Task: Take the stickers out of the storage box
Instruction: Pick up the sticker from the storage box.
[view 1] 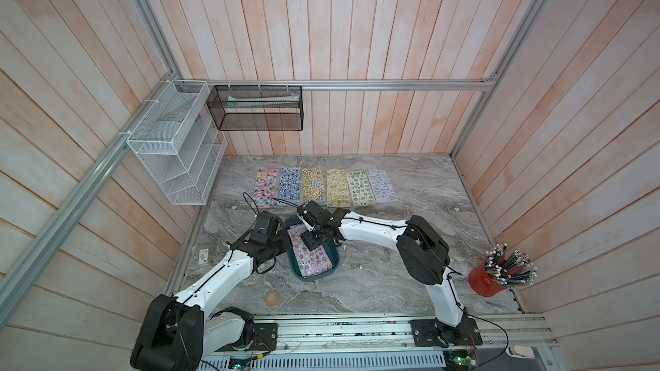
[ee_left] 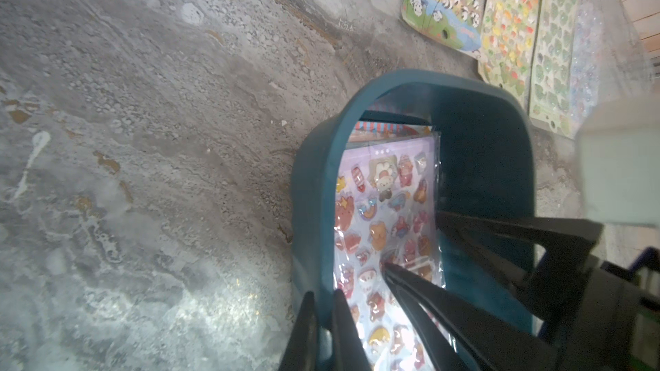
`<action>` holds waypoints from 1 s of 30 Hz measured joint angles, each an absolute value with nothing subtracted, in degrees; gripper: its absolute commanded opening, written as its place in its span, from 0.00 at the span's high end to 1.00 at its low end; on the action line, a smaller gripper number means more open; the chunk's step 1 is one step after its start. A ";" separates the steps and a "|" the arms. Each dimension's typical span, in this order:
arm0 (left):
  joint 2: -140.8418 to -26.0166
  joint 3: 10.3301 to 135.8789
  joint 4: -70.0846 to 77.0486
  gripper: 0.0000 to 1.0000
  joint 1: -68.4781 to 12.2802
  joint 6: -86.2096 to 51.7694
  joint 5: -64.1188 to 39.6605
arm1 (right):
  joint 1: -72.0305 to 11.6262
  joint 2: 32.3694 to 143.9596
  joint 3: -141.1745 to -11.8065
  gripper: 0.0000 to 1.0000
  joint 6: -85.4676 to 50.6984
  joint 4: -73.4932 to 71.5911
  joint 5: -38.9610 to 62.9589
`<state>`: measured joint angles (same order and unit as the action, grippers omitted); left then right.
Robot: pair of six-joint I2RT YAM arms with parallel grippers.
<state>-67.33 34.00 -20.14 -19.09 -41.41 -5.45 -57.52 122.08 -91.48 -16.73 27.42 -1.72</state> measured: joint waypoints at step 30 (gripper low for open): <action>-68.16 34.24 -19.99 1.00 -19.09 -41.47 -5.50 | -55.64 123.24 -91.46 0.25 -17.41 23.55 6.39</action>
<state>-68.16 34.24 -19.99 -19.09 -41.47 -5.50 -55.64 123.24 -91.46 -17.41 23.55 6.39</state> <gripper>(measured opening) 0.100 0.758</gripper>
